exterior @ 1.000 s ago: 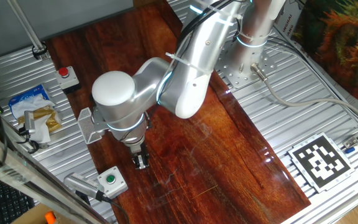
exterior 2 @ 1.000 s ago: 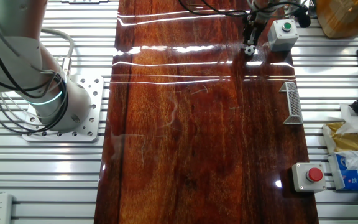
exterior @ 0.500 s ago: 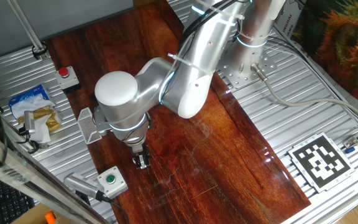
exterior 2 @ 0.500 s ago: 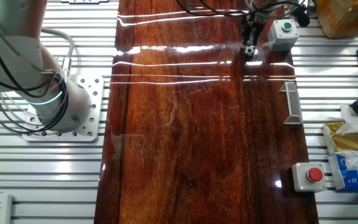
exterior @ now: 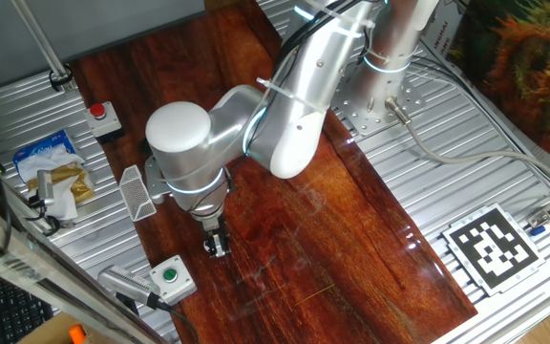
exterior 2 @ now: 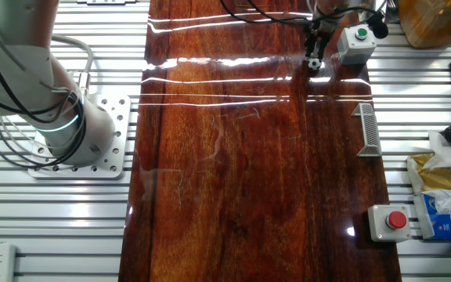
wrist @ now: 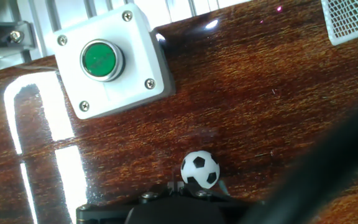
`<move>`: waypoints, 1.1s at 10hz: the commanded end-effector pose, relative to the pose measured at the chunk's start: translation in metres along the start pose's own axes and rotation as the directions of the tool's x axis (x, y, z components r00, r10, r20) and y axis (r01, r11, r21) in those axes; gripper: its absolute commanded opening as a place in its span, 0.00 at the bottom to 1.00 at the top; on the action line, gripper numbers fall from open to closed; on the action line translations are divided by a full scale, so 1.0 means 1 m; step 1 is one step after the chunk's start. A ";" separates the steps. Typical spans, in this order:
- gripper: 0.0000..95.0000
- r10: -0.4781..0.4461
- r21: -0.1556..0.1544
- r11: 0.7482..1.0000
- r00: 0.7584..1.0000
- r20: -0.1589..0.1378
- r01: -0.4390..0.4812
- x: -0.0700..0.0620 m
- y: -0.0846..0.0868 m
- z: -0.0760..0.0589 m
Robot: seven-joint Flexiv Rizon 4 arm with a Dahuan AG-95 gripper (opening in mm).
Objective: Push the soccer ball into the goal
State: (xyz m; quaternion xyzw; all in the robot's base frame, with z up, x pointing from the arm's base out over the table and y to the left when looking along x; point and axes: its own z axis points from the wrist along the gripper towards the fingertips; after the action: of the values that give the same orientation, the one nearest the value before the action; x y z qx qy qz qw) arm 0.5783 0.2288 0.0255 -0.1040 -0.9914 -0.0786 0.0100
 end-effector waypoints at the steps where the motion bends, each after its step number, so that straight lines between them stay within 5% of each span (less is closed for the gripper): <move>1: 0.00 -0.005 -0.015 1.000 1.000 -0.001 0.005 -0.001 0.001 0.001; 7: 0.00 -0.007 -0.029 1.000 1.000 0.000 0.006 -0.003 0.003 -0.001; 11: 0.00 -0.010 -0.025 1.000 1.000 -0.004 0.010 -0.016 0.016 -0.016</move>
State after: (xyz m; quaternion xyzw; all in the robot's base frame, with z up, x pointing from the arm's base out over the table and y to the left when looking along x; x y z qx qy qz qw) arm 0.5990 0.2397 0.0435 -0.0975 -0.9910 -0.0904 0.0134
